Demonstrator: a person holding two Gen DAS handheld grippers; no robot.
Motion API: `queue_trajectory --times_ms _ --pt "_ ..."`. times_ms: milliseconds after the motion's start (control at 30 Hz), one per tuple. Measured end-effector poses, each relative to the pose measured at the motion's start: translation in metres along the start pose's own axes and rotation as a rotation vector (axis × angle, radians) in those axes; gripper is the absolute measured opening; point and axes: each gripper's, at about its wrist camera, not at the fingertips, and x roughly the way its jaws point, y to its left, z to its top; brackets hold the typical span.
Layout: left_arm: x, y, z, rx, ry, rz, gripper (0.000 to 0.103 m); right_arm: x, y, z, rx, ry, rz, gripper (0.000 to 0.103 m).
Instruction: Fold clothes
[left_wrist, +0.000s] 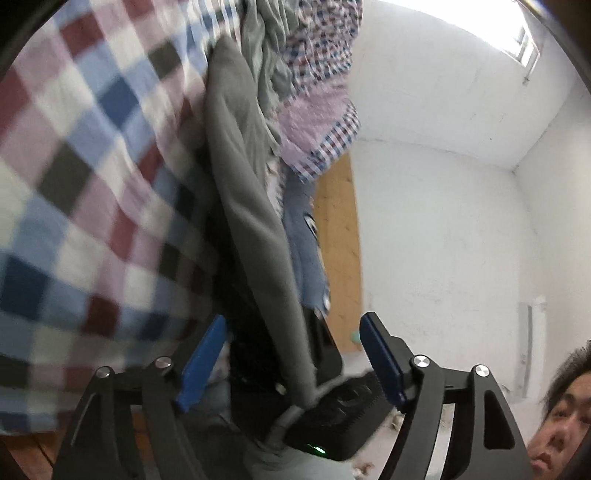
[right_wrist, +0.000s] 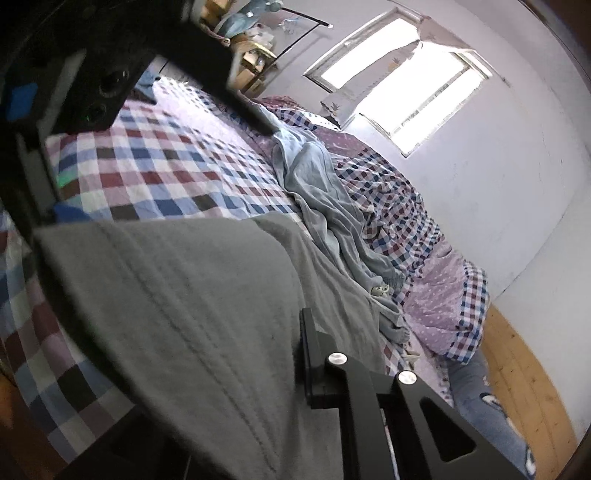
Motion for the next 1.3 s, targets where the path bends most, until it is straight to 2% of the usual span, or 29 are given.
queue_trajectory --times_ms 167,567,667,900,1033,1133,1167,1300 --pt "0.008 -0.009 0.034 0.058 -0.038 0.083 0.078 -0.013 0.000 -0.009 0.076 -0.004 0.023 0.007" --pt "0.050 -0.005 0.148 0.130 -0.075 0.214 0.078 -0.032 -0.032 -0.016 0.236 -0.019 0.057 0.007" --pt "0.069 -0.009 0.173 0.151 -0.070 0.215 0.078 -0.034 -0.038 -0.018 0.264 -0.019 0.063 0.007" --pt "0.079 -0.005 0.195 0.149 -0.061 0.195 0.078 -0.043 -0.056 -0.025 0.348 -0.032 0.068 0.007" --pt "0.079 -0.001 0.201 0.143 -0.048 0.231 0.078 -0.047 -0.060 -0.028 0.368 -0.037 0.077 0.007" --pt "0.079 0.002 0.205 0.138 -0.037 0.260 0.063 -0.050 -0.060 -0.028 0.365 -0.037 0.082 0.007" --pt "0.079 0.003 0.207 0.136 -0.034 0.270 0.042 -0.050 -0.059 -0.028 0.362 -0.035 0.082 0.007" --pt "0.073 0.006 0.207 0.119 -0.038 0.262 0.028 -0.049 -0.057 -0.027 0.338 -0.022 0.076 0.007"
